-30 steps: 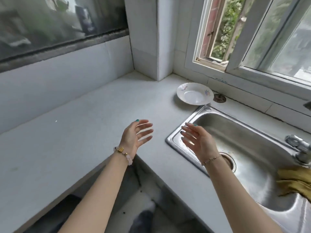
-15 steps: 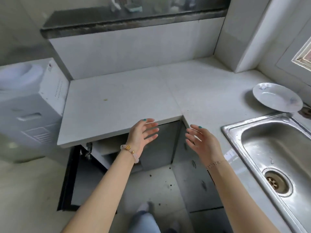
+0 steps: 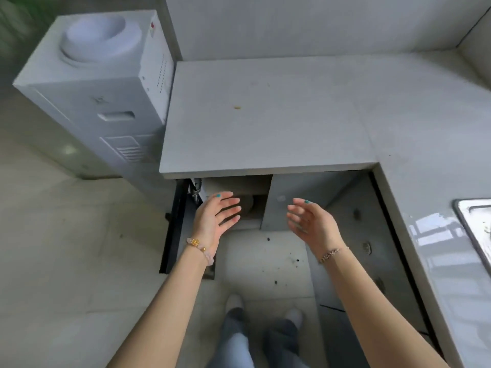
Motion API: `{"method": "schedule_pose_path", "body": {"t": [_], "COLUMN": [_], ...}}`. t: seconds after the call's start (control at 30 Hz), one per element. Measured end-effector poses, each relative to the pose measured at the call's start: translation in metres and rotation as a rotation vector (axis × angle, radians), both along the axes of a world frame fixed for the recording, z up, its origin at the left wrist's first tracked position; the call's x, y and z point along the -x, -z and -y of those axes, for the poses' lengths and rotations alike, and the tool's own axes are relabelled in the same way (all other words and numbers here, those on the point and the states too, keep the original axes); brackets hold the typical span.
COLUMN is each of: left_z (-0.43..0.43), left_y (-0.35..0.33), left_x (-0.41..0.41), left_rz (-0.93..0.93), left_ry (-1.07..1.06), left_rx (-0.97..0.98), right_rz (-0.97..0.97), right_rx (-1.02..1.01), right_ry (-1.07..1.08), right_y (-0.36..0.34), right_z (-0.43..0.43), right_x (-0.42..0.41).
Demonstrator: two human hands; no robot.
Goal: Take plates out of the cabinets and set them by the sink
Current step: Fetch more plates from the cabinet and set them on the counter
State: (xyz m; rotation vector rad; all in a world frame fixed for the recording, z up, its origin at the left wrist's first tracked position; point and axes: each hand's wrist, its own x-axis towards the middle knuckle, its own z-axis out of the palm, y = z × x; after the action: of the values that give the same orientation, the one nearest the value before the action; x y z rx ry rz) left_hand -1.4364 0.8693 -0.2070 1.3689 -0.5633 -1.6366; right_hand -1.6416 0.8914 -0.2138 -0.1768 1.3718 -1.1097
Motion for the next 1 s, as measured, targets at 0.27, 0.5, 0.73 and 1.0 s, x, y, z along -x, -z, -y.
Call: {"method": "schedule_pose_path", "body": {"t": [0.27,0.5,0.73,1.0], "left_z": [0.004,-0.002,0.02,0.03], "left_y": [0.043,0.087,0.149,0.262], "left_x": [-0.021,-0.005,0.007,0.015], "left_rz": [-0.015,-0.003,-0.041,-0.027], "left_ry": [-0.015,-0.063,-0.206,-0.257], "left_rx": [-0.1,-0.237,-0.316,-0.327], "right_rz": [0.053,0.058,0.089,0.081], "right_rx": [-0.061,-0.112,-0.187,-0.233], "right_ry": [-0.016,-0.05,-0.127,-0.171], "right_y": [0.054,0.103,0.181,0.304], "right_z": [0.018,0.035,0.058,0.082], "right_x": [-0.048,-0.054,-0.039,-0.034]}}
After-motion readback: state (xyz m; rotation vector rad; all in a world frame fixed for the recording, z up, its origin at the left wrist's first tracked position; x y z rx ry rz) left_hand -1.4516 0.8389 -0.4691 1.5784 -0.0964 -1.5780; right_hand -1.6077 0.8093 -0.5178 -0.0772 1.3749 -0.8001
